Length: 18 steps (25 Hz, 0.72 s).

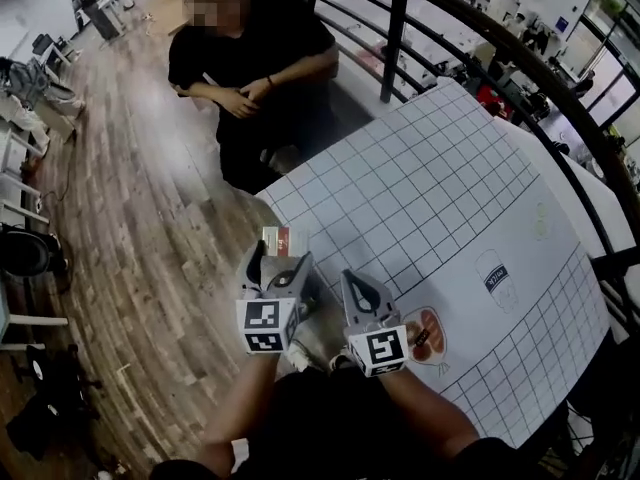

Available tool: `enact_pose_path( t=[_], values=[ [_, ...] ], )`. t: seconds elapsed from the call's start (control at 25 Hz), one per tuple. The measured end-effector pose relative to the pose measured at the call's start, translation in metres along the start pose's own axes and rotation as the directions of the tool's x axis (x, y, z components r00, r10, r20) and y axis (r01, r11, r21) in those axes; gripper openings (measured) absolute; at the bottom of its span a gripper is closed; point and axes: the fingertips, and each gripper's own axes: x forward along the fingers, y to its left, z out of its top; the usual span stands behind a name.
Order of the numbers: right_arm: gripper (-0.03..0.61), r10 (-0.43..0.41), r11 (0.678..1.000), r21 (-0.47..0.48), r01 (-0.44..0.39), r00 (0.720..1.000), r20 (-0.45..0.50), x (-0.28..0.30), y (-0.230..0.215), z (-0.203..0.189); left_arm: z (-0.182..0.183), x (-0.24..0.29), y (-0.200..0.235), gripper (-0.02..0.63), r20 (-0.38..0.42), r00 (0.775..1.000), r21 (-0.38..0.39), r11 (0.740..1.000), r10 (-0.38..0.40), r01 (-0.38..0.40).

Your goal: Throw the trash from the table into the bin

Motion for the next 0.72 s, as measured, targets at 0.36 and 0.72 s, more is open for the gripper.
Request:
enact_pose_path(
  t=[0.36,0.72],
  values=[
    [0.025,0.135,0.990,-0.030,-0.137,0.990,-0.049,0.051,0.085,-0.012,-0.042,-0.047,0.082,0.414,-0.004,0.995,-0.057,0.994,0.098,-0.098],
    [0.025,0.202,0.977,-0.046,-0.208,0.973,-0.109,0.083,0.128,-0.044,-0.117,-0.052,0.112,0.414,-0.089,0.988,-0.109,0.985,0.126,-0.136]
  ],
)
